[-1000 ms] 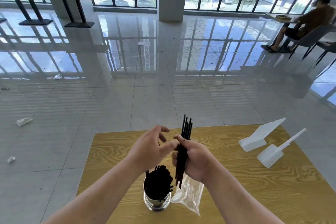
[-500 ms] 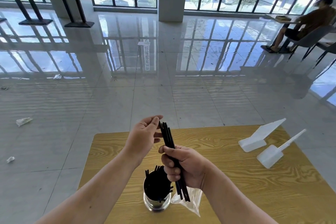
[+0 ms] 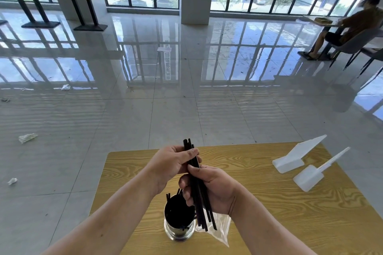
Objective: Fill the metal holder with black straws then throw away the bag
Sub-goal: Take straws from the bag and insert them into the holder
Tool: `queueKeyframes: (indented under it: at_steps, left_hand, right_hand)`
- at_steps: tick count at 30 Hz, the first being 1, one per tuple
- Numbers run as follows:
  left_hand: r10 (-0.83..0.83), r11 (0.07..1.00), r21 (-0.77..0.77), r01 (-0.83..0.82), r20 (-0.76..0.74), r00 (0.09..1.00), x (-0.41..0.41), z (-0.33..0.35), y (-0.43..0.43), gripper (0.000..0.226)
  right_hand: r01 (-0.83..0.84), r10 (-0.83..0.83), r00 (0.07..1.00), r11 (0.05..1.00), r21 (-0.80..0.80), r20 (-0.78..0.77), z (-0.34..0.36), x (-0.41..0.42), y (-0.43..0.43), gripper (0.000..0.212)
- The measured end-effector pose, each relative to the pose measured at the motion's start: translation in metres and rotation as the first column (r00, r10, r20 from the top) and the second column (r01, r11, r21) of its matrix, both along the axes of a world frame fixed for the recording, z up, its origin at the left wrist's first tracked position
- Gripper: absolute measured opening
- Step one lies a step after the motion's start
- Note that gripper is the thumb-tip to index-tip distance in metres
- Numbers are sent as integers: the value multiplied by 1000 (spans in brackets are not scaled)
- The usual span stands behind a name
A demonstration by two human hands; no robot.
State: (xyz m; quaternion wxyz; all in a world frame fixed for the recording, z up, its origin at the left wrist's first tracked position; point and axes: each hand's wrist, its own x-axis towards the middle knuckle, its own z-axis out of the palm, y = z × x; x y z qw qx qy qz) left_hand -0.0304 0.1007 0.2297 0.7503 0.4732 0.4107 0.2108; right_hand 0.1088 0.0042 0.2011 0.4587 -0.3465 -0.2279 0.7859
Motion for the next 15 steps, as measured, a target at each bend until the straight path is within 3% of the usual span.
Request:
queueKeyframes:
  at_steps: [11, 15]
  left_hand:
    - [15, 999, 32, -13, -62, 998, 1, 7, -6, 21]
    - [-24, 1000, -6, 24, -15, 1000, 0, 7, -6, 27]
  right_hand:
    - [11, -11, 1000, 1000, -3, -5, -5, -1, -2, 37]
    - [16, -16, 1000, 1000, -1, -8, -5, 0, -2, 36]
